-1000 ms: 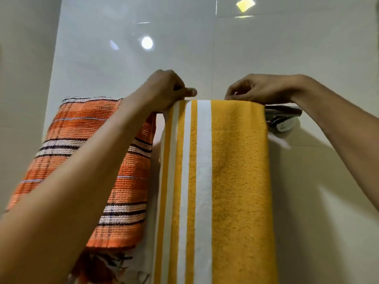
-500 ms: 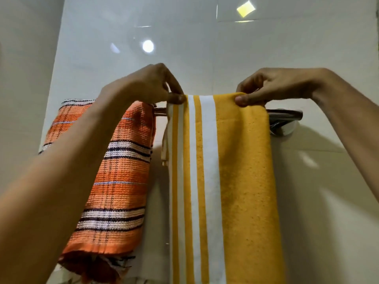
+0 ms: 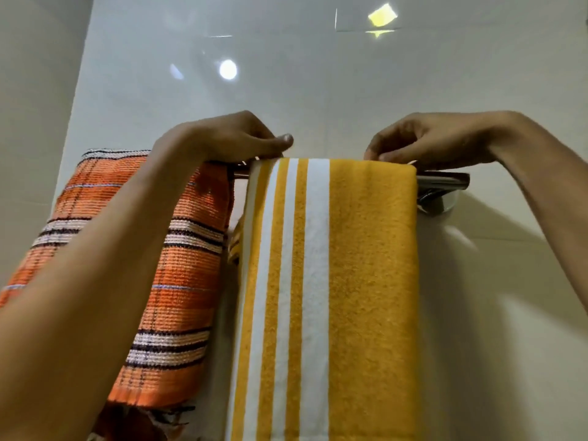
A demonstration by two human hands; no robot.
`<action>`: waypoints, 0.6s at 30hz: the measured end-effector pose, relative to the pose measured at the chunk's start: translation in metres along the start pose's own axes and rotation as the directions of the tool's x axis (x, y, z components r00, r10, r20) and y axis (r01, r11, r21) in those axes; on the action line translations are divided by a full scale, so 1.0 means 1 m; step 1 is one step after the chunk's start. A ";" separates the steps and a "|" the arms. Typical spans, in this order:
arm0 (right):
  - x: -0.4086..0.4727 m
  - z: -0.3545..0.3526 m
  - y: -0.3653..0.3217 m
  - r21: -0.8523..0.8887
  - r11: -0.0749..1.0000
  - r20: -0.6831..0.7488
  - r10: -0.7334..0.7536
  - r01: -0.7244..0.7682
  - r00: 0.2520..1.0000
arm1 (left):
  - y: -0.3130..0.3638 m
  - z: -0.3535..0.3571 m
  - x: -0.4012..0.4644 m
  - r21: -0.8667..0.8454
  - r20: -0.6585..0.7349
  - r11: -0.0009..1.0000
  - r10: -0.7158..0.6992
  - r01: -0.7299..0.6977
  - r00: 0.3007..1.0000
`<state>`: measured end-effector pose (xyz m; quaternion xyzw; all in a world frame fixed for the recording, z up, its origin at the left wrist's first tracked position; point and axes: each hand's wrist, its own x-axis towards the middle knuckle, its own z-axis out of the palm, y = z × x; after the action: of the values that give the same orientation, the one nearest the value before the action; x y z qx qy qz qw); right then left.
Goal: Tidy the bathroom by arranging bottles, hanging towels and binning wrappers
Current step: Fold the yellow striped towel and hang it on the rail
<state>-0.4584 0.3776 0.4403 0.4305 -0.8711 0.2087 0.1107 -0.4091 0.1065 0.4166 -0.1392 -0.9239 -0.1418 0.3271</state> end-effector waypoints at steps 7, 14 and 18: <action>-0.015 0.003 0.013 -0.061 0.989 -0.072 -0.136 0.132 0.988 | -0.002 -0.002 -0.011 -0.035 -0.042 0.995 0.087 -0.089 0.995; 0.007 -0.006 -0.003 -0.291 0.950 -0.344 -0.214 0.113 0.914 | 0.005 -0.003 0.015 -0.051 -0.383 0.995 0.057 -0.083 0.922; 0.011 -0.010 -0.022 -0.294 0.944 -0.021 0.148 -0.148 0.989 | 0.007 -0.005 0.017 0.091 -0.020 0.993 -0.073 0.074 0.997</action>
<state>-0.4477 0.3627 0.4596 0.3429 -0.9224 0.0838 0.1569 -0.4170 0.1139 0.4325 -0.0886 -0.9312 -0.1123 0.3354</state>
